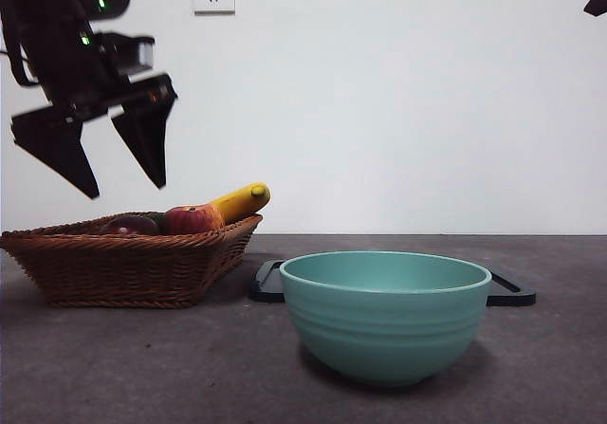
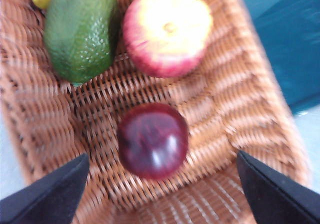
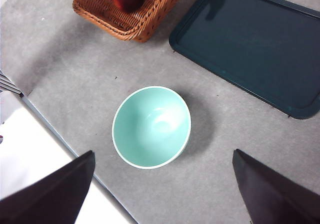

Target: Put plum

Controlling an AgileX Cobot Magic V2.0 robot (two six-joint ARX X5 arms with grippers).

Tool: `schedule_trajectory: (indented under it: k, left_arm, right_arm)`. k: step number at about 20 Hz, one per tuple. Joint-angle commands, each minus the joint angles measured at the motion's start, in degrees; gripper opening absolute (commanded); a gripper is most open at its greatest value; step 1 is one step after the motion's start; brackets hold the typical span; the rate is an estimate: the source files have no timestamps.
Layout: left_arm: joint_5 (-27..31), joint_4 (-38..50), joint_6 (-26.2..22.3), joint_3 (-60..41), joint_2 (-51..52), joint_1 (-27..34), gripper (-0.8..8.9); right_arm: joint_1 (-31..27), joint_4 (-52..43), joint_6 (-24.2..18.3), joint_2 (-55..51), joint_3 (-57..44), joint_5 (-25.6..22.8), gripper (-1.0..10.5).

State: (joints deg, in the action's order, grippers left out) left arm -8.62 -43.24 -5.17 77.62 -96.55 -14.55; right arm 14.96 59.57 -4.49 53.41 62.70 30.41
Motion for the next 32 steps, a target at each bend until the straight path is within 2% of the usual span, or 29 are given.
schedule_trajectory:
  k: [1,12,15,18,19,21,28,32]
  left_arm:
    - [0.2,1.2,-0.8,1.5,-3.2,-0.2,4.55]
    - [0.3,2.6,-0.8,1.5,-11.4,-0.5,4.53]
    - [0.2,3.7,-0.8,1.5,-11.4,-0.9,3.71]
    - [0.2,3.8,-0.8,1.5,-11.4,-0.9,3.5]
    - [0.2,3.7,-0.7,1.5,-11.4,-0.9,3.02]
    - [0.2,3.1,-0.8,1.5,-11.1,-0.9,2.69]
    - [0.2,2.3,-0.4,1.5,-4.3,-0.9,2.41]
    - [-6.3,0.6,0.3,1.5,4.0,-3.1,2.45]
  right_arm:
    - [0.2,-0.3,0.0,0.5,1.1,0.2,4.4]
    - [0.2,-0.4,0.0,0.5,1.1,0.2,4.4]
    - [0.2,-0.4,0.0,0.5,1.1,0.2,4.4]
    - [0.2,-0.4,0.0,0.5,1.1,0.2,4.4]
    - [0.2,-0.4,0.0,0.5,1.1,0.2,4.4]
    - [0.2,-0.4,0.0,0.5,1.1,0.2,4.4]
    - [0.2,-0.4,0.0,0.5,1.1,0.2,4.4]
    - [0.2,-0.6,0.0,0.5,1.1,0.0,4.4]
